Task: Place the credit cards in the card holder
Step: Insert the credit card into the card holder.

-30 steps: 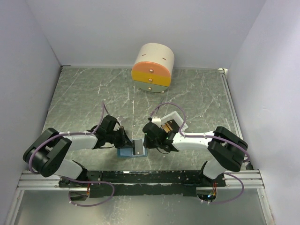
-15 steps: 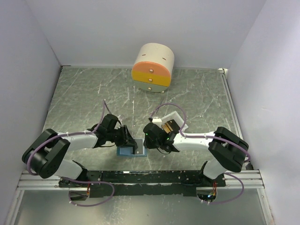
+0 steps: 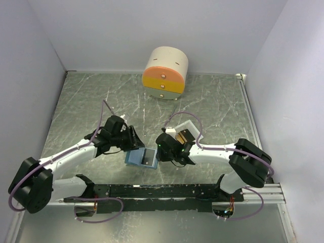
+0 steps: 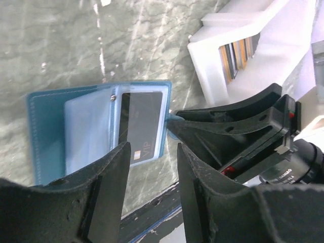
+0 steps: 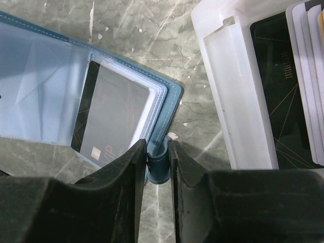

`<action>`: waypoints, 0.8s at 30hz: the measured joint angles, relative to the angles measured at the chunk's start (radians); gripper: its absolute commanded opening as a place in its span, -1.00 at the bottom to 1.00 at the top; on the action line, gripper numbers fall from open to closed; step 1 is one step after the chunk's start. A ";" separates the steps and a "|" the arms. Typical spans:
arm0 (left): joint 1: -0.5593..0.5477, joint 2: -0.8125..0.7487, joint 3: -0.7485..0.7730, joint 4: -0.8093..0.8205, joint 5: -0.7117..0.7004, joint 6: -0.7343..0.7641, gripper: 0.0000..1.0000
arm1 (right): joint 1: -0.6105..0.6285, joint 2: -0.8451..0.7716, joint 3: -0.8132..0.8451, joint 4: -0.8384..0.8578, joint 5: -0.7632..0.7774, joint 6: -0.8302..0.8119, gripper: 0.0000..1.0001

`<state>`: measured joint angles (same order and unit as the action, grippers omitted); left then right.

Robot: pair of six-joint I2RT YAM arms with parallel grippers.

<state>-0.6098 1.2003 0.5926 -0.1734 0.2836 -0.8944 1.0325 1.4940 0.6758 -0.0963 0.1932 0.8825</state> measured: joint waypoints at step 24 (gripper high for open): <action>0.027 -0.074 0.007 -0.224 -0.156 0.053 0.30 | 0.001 -0.007 0.000 -0.006 -0.019 0.000 -0.49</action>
<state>-0.5831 1.1263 0.5999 -0.3973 0.1280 -0.8413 1.0336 1.4872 0.6758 -0.1020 0.1745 0.8822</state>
